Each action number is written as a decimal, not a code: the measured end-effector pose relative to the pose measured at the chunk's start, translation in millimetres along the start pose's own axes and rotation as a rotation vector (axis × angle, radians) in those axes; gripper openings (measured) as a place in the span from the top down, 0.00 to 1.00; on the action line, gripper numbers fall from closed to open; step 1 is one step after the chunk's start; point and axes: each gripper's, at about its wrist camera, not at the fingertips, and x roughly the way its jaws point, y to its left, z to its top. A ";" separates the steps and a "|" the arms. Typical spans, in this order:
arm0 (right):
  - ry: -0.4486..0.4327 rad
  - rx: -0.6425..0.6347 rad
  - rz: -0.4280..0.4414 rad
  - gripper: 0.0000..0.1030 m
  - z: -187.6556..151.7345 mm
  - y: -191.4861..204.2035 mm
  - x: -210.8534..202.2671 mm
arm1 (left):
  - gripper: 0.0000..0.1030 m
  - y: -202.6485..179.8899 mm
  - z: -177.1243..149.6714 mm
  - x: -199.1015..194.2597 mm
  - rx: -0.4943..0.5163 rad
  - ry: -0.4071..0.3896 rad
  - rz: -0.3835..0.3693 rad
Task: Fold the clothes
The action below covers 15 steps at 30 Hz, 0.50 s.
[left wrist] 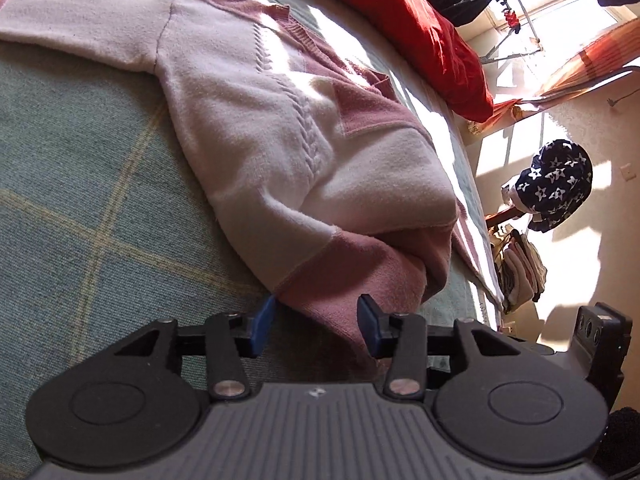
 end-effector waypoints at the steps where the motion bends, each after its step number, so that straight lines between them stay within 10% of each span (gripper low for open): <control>1: -0.001 -0.016 -0.008 0.00 1.4 0.0 0.7 | 0.55 -4.4 -2.7 1.8 0.059 0.014 0.024; 9: -0.067 -0.277 -0.049 0.00 10.6 20.0 -3.5 | 0.46 -38.7 -24.0 16.6 0.522 0.121 0.212; 15: -0.083 -0.587 -0.254 0.00 22.9 33.8 24.1 | 0.41 -51.4 -10.7 40.2 0.526 0.084 0.160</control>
